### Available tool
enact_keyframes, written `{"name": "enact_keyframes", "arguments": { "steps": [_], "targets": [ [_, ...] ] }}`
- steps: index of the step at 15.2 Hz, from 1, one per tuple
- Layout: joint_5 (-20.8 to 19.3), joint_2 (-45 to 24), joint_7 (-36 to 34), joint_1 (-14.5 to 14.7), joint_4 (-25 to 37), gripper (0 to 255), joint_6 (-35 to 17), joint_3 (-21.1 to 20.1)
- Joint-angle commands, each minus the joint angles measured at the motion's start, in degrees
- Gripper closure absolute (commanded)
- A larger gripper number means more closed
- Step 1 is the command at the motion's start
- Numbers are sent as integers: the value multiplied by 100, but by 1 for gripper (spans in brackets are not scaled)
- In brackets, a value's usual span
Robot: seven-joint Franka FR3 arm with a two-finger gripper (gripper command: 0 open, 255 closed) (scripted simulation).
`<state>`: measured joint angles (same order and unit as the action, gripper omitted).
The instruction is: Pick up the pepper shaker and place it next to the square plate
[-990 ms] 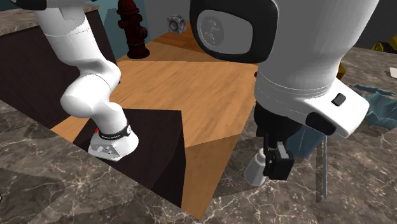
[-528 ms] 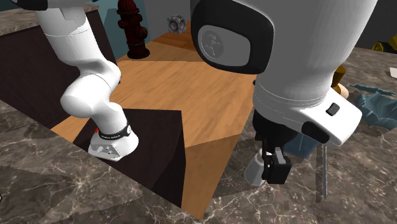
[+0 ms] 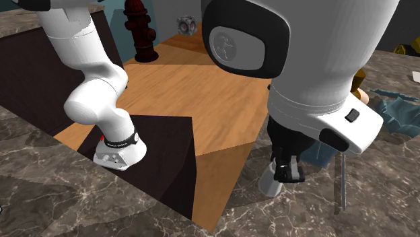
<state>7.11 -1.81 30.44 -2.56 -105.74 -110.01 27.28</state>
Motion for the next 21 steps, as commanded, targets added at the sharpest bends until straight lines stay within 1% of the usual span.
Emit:
{"name": "enact_keyframes", "arguments": {
  "steps": [1, 4, 21],
  "targets": [
    [0, -1, 0, 0, -1, 255, 1, 0],
    [0, -1, 1, 0, -3, 255, -1, 0],
    [-15, -43, -110, -28, 1352, 255, 1314, 24]
  ]
}}
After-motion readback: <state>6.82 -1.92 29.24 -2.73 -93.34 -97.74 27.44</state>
